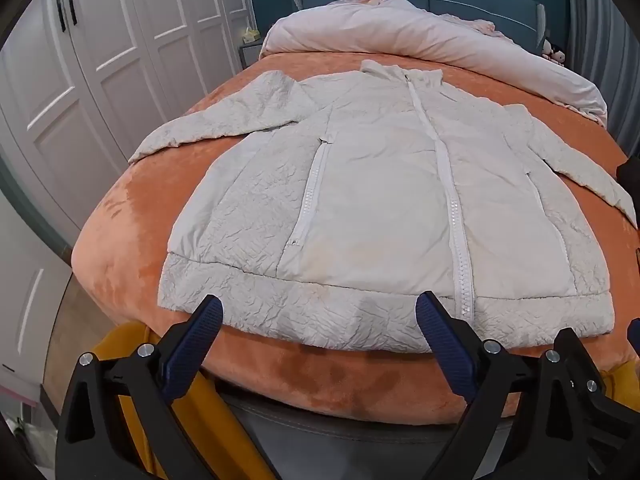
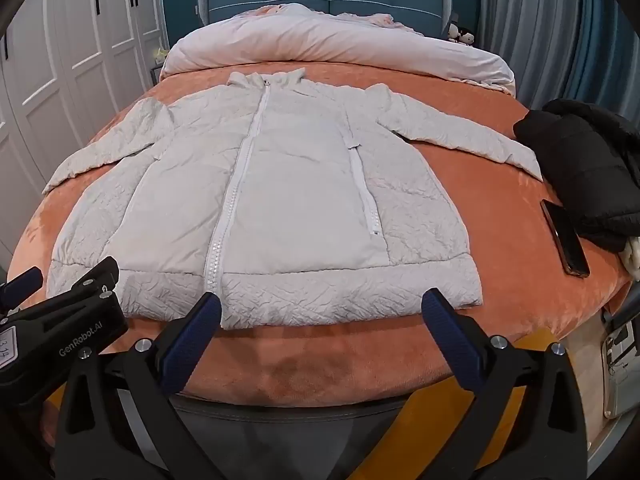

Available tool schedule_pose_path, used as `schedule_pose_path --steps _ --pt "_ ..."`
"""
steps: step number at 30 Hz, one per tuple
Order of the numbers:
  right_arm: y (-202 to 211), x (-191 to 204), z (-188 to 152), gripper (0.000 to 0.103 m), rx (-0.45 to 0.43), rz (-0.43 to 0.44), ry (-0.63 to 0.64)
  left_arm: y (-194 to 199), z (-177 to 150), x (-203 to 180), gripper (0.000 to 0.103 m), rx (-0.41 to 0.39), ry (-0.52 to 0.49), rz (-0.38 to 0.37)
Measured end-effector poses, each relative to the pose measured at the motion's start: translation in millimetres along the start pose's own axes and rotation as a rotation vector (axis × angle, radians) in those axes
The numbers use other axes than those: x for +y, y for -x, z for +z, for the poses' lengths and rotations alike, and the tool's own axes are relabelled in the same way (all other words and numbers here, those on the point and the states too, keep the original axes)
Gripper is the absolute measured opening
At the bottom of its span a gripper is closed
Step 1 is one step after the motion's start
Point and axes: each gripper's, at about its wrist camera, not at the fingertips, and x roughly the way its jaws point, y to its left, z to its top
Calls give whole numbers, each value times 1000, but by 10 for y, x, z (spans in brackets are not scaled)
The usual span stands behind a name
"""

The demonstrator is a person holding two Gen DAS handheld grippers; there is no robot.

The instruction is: Fold large clothes

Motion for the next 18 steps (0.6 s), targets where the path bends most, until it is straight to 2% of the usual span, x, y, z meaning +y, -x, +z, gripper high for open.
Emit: schedule_pose_path --steps 10,18 --pt "-70 84 0 98 9 -12 6 -1 4 -9 94 2 0 -3" --pt "36 2 9 98 -8 -6 1 36 38 -65 94 0 -1 -2"
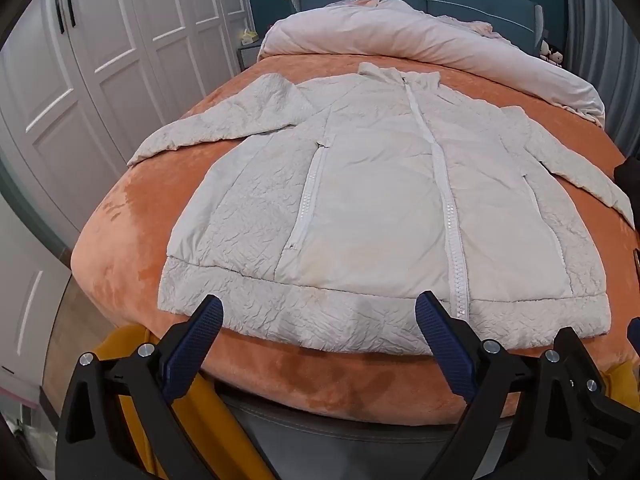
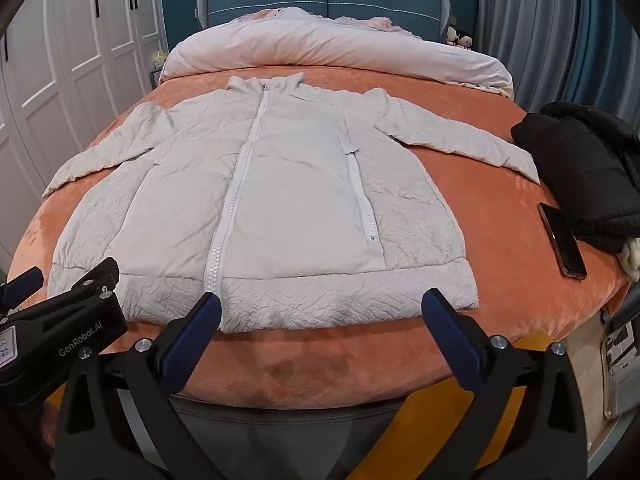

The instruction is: Fold large clothes

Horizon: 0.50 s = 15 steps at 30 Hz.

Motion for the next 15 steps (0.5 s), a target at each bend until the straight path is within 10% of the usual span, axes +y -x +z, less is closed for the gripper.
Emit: schedule_pose_path --steps 15 --pt "21 -34 21 98 0 1 -3 -8 -1 15 94 5 2 -3"
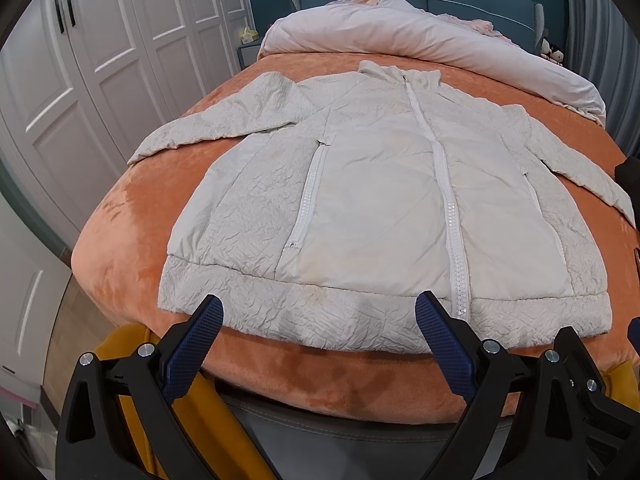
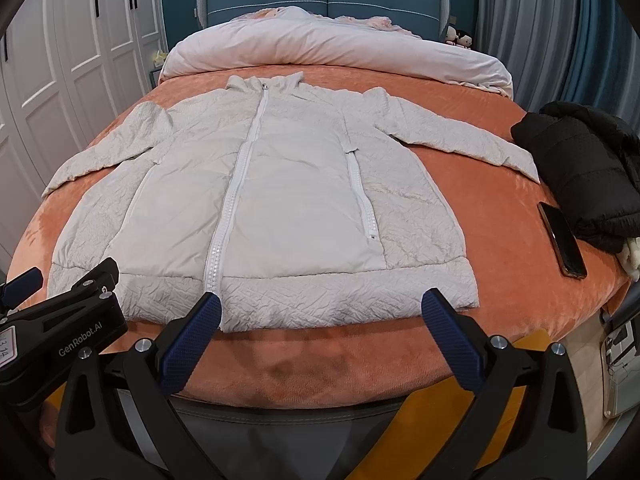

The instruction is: Fold large clothes

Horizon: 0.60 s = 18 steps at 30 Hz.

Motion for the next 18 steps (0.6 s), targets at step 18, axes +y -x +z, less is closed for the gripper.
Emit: schedule_pose_path --steps 18 --pt "-4 6 3 98 0 -1 2 -9 -15 8 94 0 -2 2"
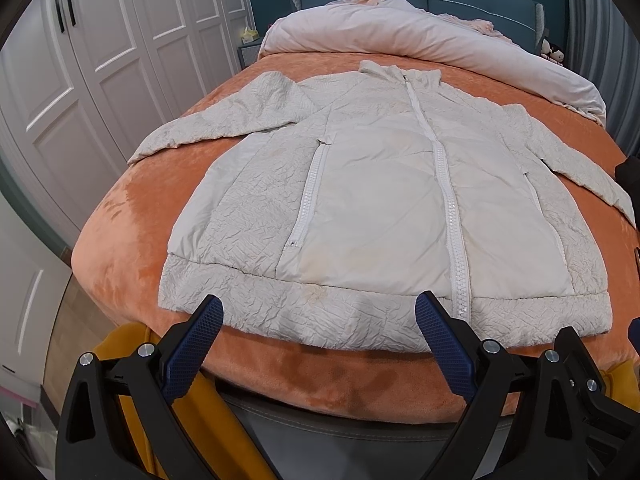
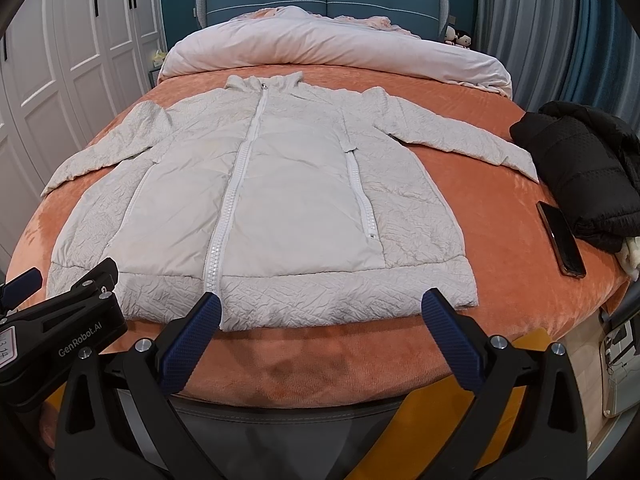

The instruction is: Fold large clothes

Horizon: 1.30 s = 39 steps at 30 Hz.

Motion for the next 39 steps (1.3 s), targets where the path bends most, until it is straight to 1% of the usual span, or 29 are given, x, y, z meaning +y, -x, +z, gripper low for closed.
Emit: schedule_pose_path --steps 18,26,39 --pt "-24 -8 -40 98 -1 -4 -7 -19 -41 17 94 -3 -1 -2" --pt "-67 3 -65 98 19 -14 1 -97 -83 5 94 23 -13 5" --pt "-117 0 -91 98 29 -16 -3 -108 -87 -4 93 24 -15 7"
